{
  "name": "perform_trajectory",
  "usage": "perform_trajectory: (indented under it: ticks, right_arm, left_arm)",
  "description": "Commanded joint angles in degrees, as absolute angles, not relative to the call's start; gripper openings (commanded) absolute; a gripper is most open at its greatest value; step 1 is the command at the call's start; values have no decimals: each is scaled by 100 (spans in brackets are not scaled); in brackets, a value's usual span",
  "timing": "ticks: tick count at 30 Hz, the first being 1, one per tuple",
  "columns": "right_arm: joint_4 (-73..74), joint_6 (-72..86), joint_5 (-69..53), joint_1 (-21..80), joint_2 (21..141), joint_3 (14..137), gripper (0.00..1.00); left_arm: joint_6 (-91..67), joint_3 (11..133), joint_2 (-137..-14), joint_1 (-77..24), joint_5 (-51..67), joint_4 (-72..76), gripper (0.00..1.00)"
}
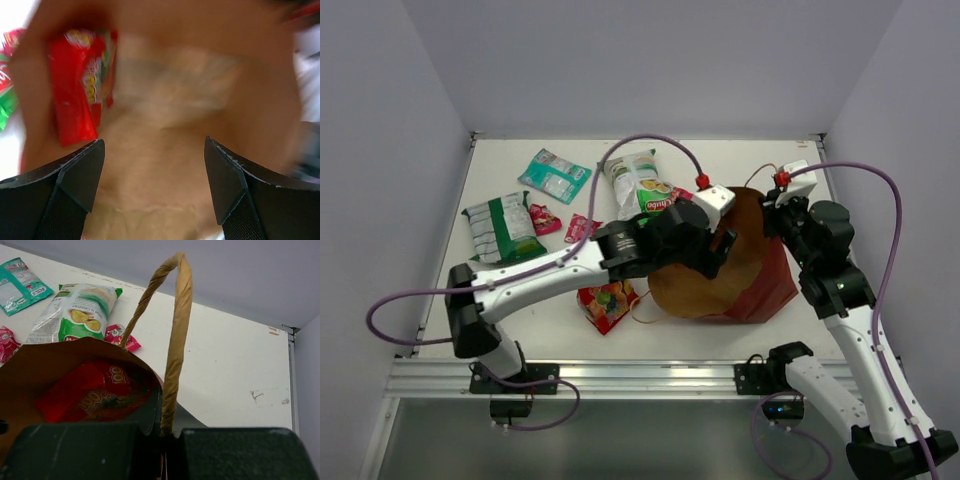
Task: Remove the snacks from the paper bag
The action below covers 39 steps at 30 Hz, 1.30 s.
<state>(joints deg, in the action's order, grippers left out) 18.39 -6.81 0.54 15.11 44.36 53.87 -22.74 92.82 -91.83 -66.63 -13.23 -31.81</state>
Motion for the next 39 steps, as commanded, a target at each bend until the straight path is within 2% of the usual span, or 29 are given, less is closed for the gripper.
perform_trajectory:
  ticks: [1,11,19,26,29,32,33,35,36,39]
  right_arm:
    - [1354,-563,35,1547,4315,5396,0]
    - [1327,-571,35,1547,4254,5370,0]
    - [1318,-554,35,1547,4263,5353,0]
    - [1354,-554,-149,1547,4254,5344,0]
    - [1345,-563,-158,1547,4263,5344,1]
    - [1345,-536,-211,1547,4280,5326,1]
    - [1353,-536,-211,1547,4289,5326,1]
    - [1353,-545,-159,1547,4289,5326,0]
    - [1354,-554,-132,1547,4280,5317,0]
    - [1301,-563,-79,1547,4280,5265,0]
  left_arm:
    - [-2145,9702,-9763,-6680,-1950,-3085,86]
    - [-2162,9651,-10687,-6618,-3971,-2735,88]
    - [-1934,9326,-10907,-6284,-4034,-2145,88]
    - [-1854,9351,-11214,-6100,-3544,-1863,86]
    - [-1846,9317,-11294,-6100,-3184,-1689,79]
    - [-1776,9273,-11355,-6091,-2901,-1425,68]
    - [-1749,9272,-11364,-6100,-2883,-1389,55]
    - [-1723,9299,-11356,-6091,-2935,-1388,39]
    - [-1697,9308,-11321,-6091,-2962,-1406,24]
    - [-1661,9316,-10987,-6100,-3076,-1468,0]
